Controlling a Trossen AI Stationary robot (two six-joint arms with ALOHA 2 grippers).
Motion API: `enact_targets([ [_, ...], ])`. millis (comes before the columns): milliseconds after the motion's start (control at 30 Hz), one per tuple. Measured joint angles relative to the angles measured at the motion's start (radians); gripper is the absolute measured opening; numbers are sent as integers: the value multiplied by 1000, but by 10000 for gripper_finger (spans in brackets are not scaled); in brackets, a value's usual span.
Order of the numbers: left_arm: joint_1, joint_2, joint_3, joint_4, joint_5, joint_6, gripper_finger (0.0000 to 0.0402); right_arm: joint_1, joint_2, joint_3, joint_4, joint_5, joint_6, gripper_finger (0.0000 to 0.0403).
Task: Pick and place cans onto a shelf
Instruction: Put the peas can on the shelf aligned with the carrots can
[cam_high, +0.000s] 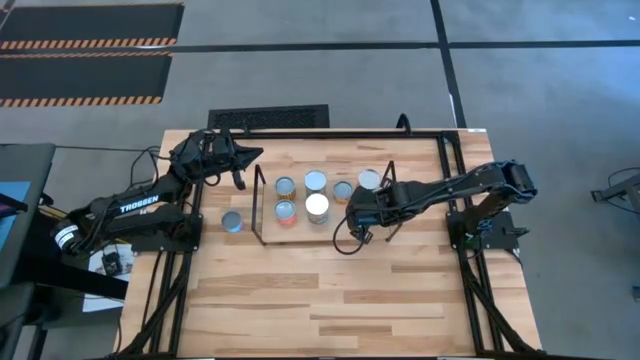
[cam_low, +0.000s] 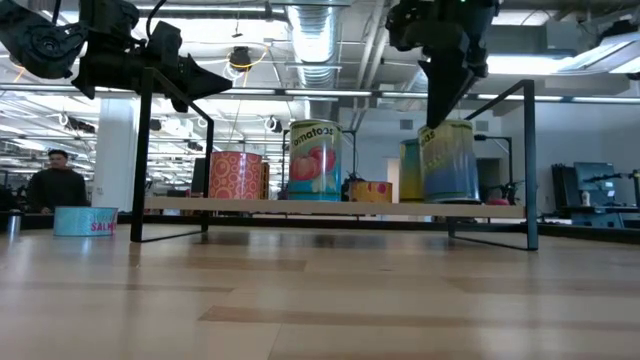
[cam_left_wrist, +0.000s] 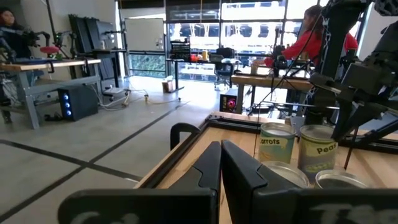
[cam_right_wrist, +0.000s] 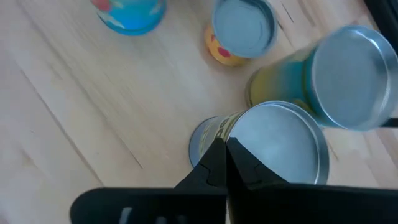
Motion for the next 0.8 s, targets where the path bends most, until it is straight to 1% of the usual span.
enact_targets([
  [133, 0, 0, 0, 1, 0, 0, 0, 0, 0, 0, 7, -1, -6, 5],
  [333, 0, 0, 0, 1, 0, 0, 0, 0, 0, 0, 10, -2, -10, 17],
  [800, 0, 0, 0, 2, 1, -5, 0, -8, 0, 0, 14, 3, -37, 75],
])
